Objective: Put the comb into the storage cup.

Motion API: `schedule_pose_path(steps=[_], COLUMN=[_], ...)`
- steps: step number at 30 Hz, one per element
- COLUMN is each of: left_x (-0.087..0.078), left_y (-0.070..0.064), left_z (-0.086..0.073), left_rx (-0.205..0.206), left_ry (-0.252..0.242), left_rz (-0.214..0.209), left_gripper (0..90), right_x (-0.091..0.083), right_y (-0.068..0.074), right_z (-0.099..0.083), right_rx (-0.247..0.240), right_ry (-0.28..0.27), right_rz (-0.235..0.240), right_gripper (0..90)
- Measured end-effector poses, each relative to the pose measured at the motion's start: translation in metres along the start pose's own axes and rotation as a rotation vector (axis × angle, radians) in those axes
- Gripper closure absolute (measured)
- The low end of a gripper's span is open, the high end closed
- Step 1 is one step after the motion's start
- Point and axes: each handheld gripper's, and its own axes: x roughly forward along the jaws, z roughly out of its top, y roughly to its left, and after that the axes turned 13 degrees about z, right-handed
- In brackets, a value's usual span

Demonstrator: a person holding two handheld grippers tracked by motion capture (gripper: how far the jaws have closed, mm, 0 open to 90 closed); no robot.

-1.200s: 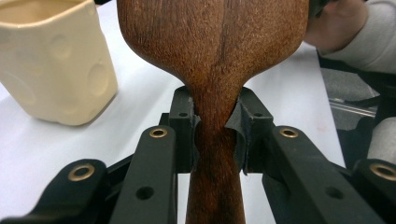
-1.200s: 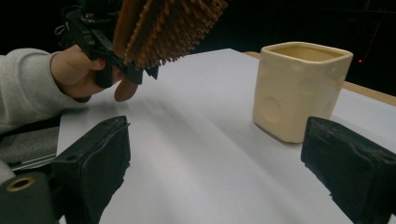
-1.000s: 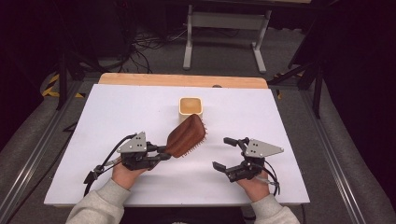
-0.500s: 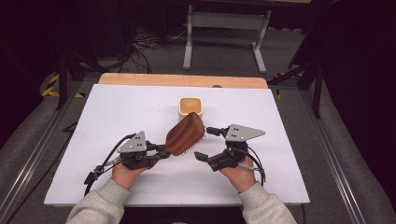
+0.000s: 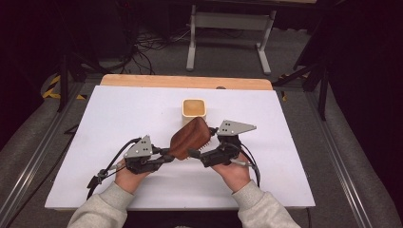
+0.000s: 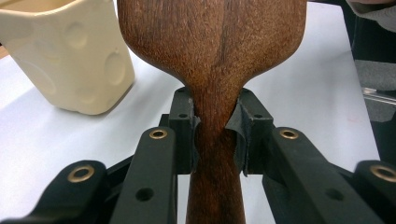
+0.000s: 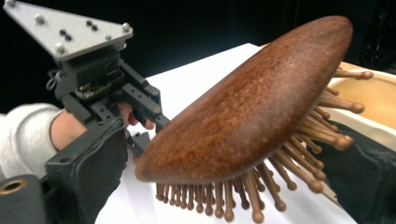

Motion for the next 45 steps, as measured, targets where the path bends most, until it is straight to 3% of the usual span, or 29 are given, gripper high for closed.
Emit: schedule_pose_path(steps=[4, 10, 18, 23, 25, 33, 41, 43, 45], left_x=[0.000, 0.001, 0.001, 0.002, 0.002, 0.001, -0.001, -0.002, -0.003], left_y=[0.001, 0.000, -0.002, -0.003, -0.003, -0.002, 0.001, 0.002, 0.004], left_z=[-0.001, -0.001, -0.001, -0.001, -0.001, 0.000, 0.000, 0.000, 0.001], left_rx=[-0.011, -0.003, 0.011, 0.030, 0.019, 0.027, -0.005, -0.014, -0.020], left_ry=[-0.004, 0.004, 0.007, 0.019, 0.016, -0.003, -0.024, -0.030, -0.030], left_rz=[-0.001, 0.011, 0.027, 0.032, 0.019, 0.021, 0.006, 0.016, 0.025], left_gripper=[72.8, 72.9, 73.2, 73.5, 73.5, 73.4, 72.2, 68.8, 60.0], right_x=[-0.001, -0.001, -0.002, 0.001, 0.003, 0.004, 0.007, 0.007, 0.007], right_y=[0.001, 0.001, 0.001, 0.005, 0.007, 0.013, 0.017, 0.017, 0.017], right_z=[0.002, 0.002, 0.011, 0.018, 0.021, 0.028, 0.035, 0.036, 0.038], right_rx=[0.015, 0.042, 0.081, 0.075, 0.066, 0.042, 0.013, 0.011, 0.006], right_ry=[0.002, -0.019, -0.045, -0.041, -0.027, -0.013, -0.008, -0.011, -0.007], right_rz=[-0.033, -0.037, 0.012, 0.047, 0.057, 0.085, 0.082, 0.085, 0.088], right_gripper=[19.8, 28.0, 44.2, 51.9, 54.4, 60.6, 61.3, 61.4, 61.4])
